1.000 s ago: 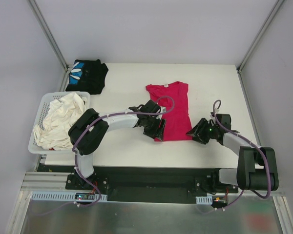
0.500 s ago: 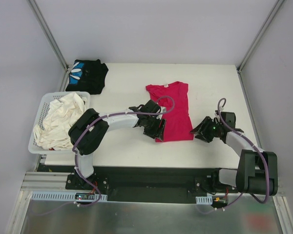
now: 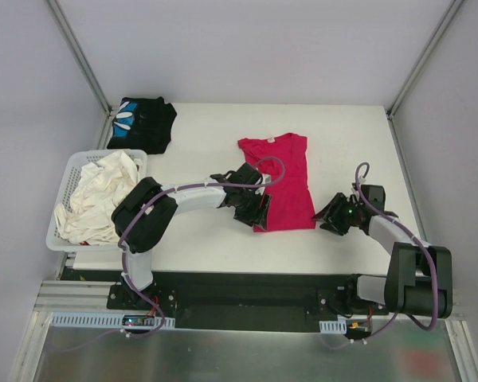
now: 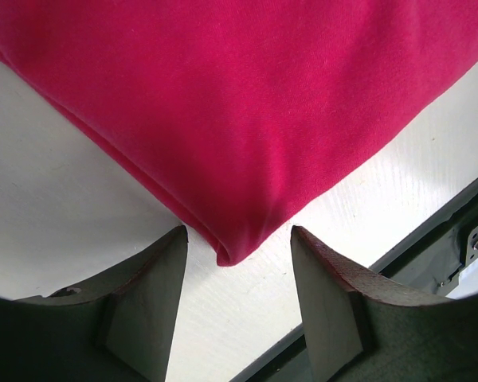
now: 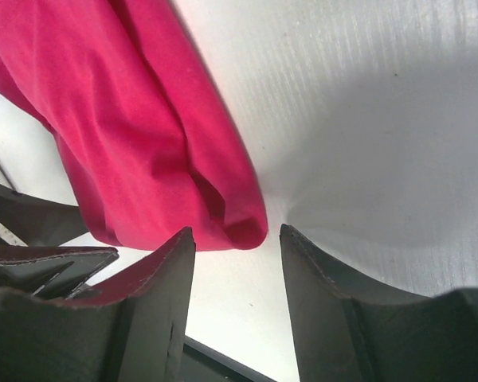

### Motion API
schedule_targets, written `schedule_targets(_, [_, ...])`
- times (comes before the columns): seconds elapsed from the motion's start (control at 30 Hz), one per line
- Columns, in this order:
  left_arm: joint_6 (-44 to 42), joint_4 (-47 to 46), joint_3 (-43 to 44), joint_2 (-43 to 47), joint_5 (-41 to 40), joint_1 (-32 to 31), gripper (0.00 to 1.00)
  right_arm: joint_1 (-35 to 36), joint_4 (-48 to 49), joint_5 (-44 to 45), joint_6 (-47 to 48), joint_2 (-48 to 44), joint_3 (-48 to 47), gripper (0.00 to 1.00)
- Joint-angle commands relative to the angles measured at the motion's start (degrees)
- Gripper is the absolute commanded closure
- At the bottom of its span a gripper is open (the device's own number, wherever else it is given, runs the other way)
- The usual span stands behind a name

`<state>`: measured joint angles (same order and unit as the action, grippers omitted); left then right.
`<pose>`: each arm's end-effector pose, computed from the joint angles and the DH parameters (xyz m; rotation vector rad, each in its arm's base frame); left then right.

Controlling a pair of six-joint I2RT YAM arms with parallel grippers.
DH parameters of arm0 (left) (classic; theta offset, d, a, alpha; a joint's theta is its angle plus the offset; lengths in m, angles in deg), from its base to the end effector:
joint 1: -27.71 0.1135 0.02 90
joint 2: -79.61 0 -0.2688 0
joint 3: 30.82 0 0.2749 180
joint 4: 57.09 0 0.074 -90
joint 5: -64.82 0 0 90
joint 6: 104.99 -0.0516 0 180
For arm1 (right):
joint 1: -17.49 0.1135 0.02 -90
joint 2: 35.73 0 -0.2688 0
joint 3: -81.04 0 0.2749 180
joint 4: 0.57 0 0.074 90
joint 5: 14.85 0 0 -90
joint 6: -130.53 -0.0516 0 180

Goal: Fold and stack the t-shirts
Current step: Grab one side of the 2/3 rectangular tshirt with both arms

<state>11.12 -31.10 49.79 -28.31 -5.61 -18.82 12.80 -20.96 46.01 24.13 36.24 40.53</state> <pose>0.2766 -0.3169 0.1448 0.6261 2.6110 -0.8991 0.2461 0.0050 0.1320 0.2309 2.4387 0.7169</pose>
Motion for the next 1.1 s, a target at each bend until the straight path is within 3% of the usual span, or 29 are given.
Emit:
schedule_targets(0.0, [-1.5,2.0,-0.2,-0.8,0.2,-0.5,0.46,-0.4,1.8,0.0,0.5,1.6,1.0,0.50])
schedule_targets(0.53, [-2.3,2.0,0.2,-1.4,0.5,-0.4,0.46,0.7,5.9,-0.4,-1.8,3.5,3.1,0.51])
schedule_targets(1.07, [-2.6,2.0,0.9,-1.7,0.6,-0.4,0.46,8.6,9.8,1.1,-6.7,5.0,3.3,0.52])
